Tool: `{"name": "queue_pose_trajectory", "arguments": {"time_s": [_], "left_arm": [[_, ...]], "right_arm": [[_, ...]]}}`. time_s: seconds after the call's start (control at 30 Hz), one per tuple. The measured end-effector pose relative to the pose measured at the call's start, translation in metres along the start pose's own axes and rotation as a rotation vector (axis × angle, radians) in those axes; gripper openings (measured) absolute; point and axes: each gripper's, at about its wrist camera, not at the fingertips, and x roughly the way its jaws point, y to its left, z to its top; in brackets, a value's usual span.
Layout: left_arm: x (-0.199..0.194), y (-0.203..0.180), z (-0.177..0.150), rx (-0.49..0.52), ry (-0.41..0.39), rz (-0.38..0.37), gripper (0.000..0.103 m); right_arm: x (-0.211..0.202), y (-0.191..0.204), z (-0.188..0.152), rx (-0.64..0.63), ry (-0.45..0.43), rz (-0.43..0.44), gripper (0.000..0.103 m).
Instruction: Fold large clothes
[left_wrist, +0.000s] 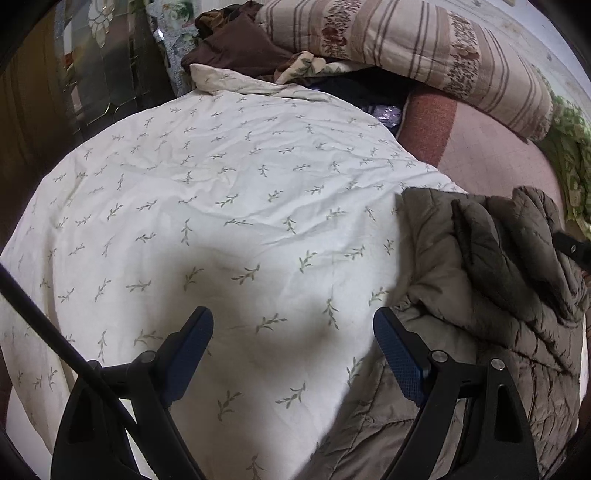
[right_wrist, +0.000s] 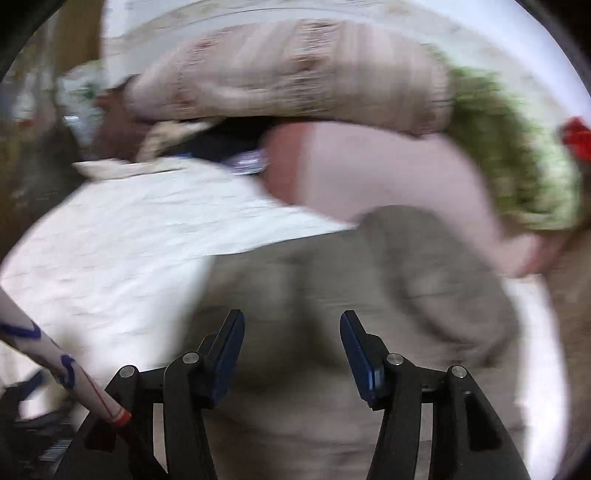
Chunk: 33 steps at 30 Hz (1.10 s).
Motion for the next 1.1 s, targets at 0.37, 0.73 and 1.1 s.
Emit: {"name": "queue_pose_trajectory", "arguments": {"time_s": [0.37, 0.73, 1.1], "left_arm": [[0.0, -0.014, -0.008, 0.069, -0.008, 0.03, 0.088], [-0.037, -0.039, -0.053, 0.212, -0.066, 0.034, 0.088], [-0.085, -0.023, -0.109, 0.267, -0.005, 0.025, 0.088]], "right_arm": [[0.035, -0.07, -0.043, 0.184, 0.207, 0.076, 0.059], [-0.106, -0.194, -0.173, 0.247, 0.226, -0.016, 0.072], [-0.163, -0.323, -0.306, 0.603, 0.241, -0.076, 0.077]]}}
